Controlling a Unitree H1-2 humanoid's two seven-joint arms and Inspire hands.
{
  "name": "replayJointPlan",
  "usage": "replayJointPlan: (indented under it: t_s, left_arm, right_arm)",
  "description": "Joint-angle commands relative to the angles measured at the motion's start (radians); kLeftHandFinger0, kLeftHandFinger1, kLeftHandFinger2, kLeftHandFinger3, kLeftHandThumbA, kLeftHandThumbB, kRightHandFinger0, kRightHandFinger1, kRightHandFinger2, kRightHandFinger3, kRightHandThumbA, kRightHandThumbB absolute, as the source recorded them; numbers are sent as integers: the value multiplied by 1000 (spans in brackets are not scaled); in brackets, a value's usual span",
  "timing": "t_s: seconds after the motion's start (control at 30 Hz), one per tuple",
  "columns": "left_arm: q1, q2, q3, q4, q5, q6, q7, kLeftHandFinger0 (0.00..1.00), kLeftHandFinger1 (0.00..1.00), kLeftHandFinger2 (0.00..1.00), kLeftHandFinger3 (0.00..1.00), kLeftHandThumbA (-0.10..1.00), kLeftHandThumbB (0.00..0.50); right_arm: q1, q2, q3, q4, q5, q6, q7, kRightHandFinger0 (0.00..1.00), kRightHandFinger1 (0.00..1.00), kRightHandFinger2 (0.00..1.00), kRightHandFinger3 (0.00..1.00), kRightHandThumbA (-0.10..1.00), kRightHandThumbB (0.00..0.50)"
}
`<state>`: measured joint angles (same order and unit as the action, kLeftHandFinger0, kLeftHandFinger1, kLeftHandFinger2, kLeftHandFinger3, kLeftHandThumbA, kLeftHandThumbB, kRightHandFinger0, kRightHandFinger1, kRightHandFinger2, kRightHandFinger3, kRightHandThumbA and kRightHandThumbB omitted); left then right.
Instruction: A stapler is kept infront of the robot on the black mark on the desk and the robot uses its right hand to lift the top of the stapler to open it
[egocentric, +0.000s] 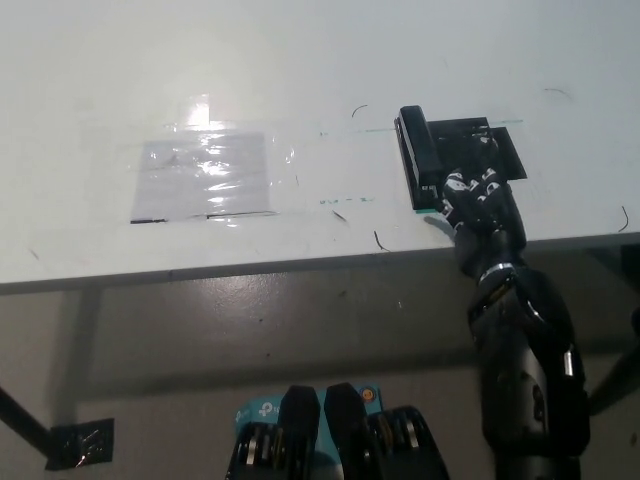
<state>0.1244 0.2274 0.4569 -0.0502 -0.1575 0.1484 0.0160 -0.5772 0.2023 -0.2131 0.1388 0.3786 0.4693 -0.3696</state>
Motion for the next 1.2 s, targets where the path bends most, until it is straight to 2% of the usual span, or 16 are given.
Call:
replayJointPlan:
  t_s: [0.0,0.07,0.2,0.27,0.33,0.53,0.63,0.77,0.97,1.17]
  left_arm:
    - [-3,9,15,-37,-12,-8,26,254,235,379,646,860,0]
    - [-1,10,15,-36,-15,-12,22,256,240,396,652,864,0]
    - [-2,9,16,-37,-19,-12,22,257,244,402,666,874,0]
    - [-5,7,18,-41,-17,0,31,243,231,393,657,871,0]
    - [-3,8,17,-43,-19,-1,27,247,237,403,667,875,0]
    - [5,6,24,-44,-26,-8,27,244,233,387,655,866,0]
    - [15,10,22,-41,-17,-16,23,249,238,404,677,868,0]
    - [18,12,22,-50,-10,-10,27,233,221,401,669,871,0]
    - [25,16,18,-55,-7,-5,24,231,221,424,682,879,0]
    - [30,15,15,-58,-8,-8,20,238,228,420,684,884,0]
  right_arm:
    - [-3,-12,47,-16,37,1,-91,562,617,742,918,119,0]
    - [4,-19,58,-25,48,1,-102,570,630,741,913,125,0]
    - [8,-35,81,-28,59,1,-131,525,588,694,895,153,0]
    - [14,-41,79,-31,67,1,-140,546,594,692,914,177,0]
    - [23,-55,89,-39,80,1,-145,543,618,729,916,195,0]
    - [31,-78,112,-27,94,1,-176,550,618,744,940,185,0]
    - [19,-72,103,-4,86,1,-176,519,568,703,911,173,0]
    - [-22,-59,87,34,78,1,-177,533,579,692,896,186,0]
    - [-63,-46,65,82,83,1,-167,519,620,758,921,197,0]
    - [-125,-27,42,126,73,1,-178,491,602,738,930,163,0]
